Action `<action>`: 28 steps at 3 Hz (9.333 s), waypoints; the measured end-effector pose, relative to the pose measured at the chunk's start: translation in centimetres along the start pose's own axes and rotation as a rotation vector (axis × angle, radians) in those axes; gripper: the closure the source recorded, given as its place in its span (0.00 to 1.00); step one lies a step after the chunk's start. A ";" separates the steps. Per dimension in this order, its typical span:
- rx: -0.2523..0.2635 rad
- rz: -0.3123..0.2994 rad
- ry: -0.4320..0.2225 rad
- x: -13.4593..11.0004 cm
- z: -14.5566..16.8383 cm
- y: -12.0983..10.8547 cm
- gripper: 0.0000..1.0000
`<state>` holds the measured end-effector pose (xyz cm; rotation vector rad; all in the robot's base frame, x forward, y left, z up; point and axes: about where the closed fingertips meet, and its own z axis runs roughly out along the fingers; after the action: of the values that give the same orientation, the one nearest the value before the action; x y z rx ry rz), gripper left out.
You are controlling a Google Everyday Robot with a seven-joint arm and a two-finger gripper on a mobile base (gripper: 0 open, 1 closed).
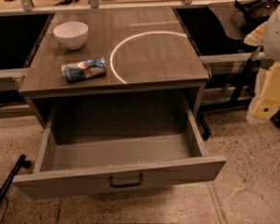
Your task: Place redbull can into top drawer
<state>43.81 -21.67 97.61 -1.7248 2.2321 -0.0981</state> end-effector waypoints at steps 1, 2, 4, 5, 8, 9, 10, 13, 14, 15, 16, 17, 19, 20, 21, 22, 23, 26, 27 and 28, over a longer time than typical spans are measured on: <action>0.000 0.000 0.000 0.0 0.0 0.0 0.00; -0.008 -0.031 -0.030 -1.7 0.4 -0.4 0.00; -0.083 -0.235 -0.189 -12.5 5.1 -1.5 0.00; -0.120 -0.309 -0.244 -16.2 6.8 -1.2 0.00; -0.077 -0.355 -0.320 -21.9 10.7 -4.6 0.00; -0.077 -0.420 -0.313 -26.3 13.5 -6.4 0.00; -0.097 -0.451 -0.316 -29.3 16.1 -7.3 0.00; -0.229 -0.464 -0.262 -34.4 24.4 -8.6 0.00; -0.256 -0.472 -0.241 -35.3 25.1 -9.0 0.19; -0.281 -0.483 -0.222 -36.0 25.7 -9.0 0.43; -0.294 -0.493 -0.219 -36.3 25.6 -8.9 0.66; -0.277 -0.501 -0.248 -35.9 23.4 -8.2 0.88; -0.247 -0.477 -0.322 -32.7 18.8 -3.5 1.00; -0.279 -0.431 -0.341 -30.3 19.8 -0.3 1.00; -0.279 -0.431 -0.341 -30.3 19.8 -0.3 1.00; -0.316 -0.412 -0.339 -30.3 21.8 0.9 1.00; -0.355 -0.350 -0.323 -29.5 24.6 2.7 1.00; -0.450 -0.054 -0.231 -25.2 33.6 6.3 1.00; -0.464 0.040 -0.182 -23.8 35.9 6.5 0.81; -0.470 0.101 -0.149 -22.9 37.5 6.3 0.59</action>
Offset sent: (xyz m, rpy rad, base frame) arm 0.0230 0.0416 -0.0030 0.0578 0.0102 0.1111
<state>53.87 7.05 65.26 -1.7562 2.3512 0.6021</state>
